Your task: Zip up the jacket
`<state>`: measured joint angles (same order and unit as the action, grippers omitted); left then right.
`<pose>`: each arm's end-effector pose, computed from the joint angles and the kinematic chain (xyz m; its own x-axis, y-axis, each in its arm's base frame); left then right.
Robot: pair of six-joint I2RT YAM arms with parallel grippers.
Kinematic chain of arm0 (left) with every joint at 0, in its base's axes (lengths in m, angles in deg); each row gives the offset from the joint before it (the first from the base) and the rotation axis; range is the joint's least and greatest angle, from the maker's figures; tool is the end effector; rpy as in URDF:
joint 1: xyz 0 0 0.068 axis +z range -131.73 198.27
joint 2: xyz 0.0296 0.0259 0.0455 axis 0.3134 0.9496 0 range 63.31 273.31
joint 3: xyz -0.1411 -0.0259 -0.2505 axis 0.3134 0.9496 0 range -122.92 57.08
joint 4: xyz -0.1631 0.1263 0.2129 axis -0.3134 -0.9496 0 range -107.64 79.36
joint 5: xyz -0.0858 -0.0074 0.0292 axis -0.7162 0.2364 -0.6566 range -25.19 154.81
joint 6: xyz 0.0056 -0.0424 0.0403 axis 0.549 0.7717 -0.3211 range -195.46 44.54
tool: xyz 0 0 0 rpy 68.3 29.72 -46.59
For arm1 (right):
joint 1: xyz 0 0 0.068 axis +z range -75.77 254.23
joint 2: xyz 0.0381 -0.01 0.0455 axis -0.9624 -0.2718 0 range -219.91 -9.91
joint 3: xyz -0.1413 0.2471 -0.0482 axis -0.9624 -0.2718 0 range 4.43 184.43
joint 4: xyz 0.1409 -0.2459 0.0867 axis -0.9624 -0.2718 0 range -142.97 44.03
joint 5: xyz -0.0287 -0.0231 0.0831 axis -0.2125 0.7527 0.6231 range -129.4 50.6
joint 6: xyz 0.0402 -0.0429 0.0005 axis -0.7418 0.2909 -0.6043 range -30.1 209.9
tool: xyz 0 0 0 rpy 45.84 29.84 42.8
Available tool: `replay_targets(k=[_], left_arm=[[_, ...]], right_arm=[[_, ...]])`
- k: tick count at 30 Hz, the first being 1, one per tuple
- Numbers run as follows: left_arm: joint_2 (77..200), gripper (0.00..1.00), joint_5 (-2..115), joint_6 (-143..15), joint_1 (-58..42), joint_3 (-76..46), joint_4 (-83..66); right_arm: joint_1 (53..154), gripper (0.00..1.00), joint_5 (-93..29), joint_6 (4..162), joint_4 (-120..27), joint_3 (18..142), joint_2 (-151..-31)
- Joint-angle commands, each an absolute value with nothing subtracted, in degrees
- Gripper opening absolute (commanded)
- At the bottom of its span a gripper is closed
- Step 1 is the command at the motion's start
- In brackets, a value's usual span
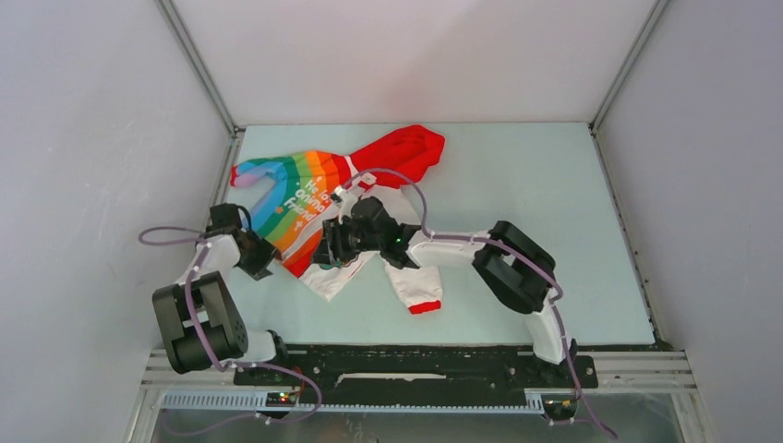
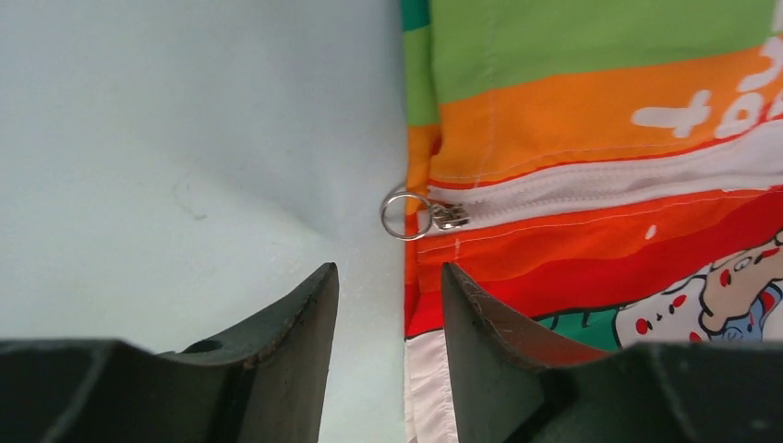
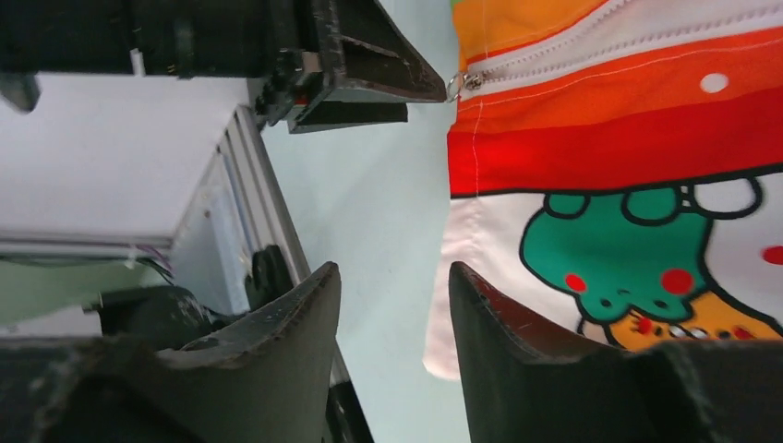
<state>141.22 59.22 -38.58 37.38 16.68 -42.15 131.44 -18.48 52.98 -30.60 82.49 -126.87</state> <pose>0.2501 0.0823 0.1549 -0.5298 -0.8158 -0.2320 -0.7638 0.5778 -0.2876 0.2627 0.4358 0.1876 -0.7510 -0.1298 -0.6474 -0.6397 0.3859 0.6647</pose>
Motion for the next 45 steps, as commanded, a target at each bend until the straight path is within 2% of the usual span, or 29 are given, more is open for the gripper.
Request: replay_targets(k=[1,6,12,18,24,27,33,36,41,45], left_arm=[[141.5,0.50,59.5,-44.3,37.0,10.1,-43.9],[140.1,0.54,59.8,-46.9,37.1,7.8,-44.3],[141.1,0.56,56.6,-50.8,36.3,6.8,-43.1],[145.1,0.62,55.0,-52.3,34.7,6.2,-43.0],[146.2,0.49,53.7,-50.2,34.5,7.3,-42.1],[145.1,0.49,54.3,-48.3,34.8,8.7,-40.8],[151.1,0.51,56.4,-48.9,34.9,5.4,-43.9],[153.1,0.40,55.4,-48.8,35.3,4.6,-43.7],[154.6,0.37,54.2,-48.3,36.0,5.4,-43.5],[153.6,0.31,51.2,-46.7,35.9,8.5,-42.2]], right_arm=[[131.5,0.48,-20.5,32.9,-20.9,86.2,-133.1],[131.6,0.47,-25.6,16.6,-21.8,88.9,-138.1],[133.1,0.49,-31.7,13.9,-31.6,95.5,-140.8],[133.2,0.49,-32.0,10.7,-30.7,95.1,-143.0],[133.6,0.48,-32.2,10.7,-31.3,96.4,-144.4],[133.8,0.46,-32.2,9.8,-33.1,98.4,-145.9],[135.1,0.46,-34.3,10.0,-34.2,101.5,-148.2],[135.1,0.46,-34.5,10.2,-34.6,101.9,-148.6],[135.0,0.44,-35.1,11.1,-35.0,101.8,-149.0],[134.6,0.37,-34.5,10.8,-34.7,101.4,-149.1]])
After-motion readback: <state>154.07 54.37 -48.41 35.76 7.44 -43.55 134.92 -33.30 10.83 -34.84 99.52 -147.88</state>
